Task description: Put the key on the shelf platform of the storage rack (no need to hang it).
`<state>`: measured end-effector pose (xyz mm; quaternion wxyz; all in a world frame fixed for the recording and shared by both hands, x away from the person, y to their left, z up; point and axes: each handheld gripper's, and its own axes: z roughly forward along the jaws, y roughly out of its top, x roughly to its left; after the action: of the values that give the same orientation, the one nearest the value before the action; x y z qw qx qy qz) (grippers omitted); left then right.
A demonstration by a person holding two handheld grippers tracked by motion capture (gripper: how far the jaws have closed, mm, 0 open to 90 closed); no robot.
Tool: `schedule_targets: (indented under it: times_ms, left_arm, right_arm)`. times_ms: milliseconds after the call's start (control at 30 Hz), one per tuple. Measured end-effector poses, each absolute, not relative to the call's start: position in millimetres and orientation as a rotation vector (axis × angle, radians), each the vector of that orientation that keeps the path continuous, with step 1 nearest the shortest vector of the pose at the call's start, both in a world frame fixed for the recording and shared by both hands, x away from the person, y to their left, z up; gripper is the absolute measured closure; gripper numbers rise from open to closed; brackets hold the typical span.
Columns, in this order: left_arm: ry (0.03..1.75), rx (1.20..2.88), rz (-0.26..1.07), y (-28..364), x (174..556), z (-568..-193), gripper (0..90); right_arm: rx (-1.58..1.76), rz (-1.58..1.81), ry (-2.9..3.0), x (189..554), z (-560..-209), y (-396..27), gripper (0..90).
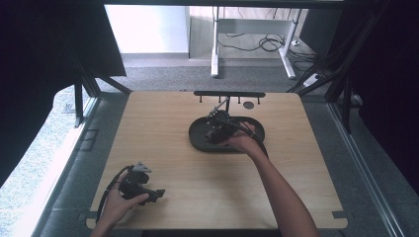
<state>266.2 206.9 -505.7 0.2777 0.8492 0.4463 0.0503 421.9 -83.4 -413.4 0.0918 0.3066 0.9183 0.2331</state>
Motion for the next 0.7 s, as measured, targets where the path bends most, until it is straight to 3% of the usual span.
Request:
schedule_targets:
  times_ms: [700]
  left_arm:
    - [1.203,2.276,0.138,209,266,-504,18.2]
  right_arm:
    - [0.97,0.661,2.693,450,-429,-94,48.9]
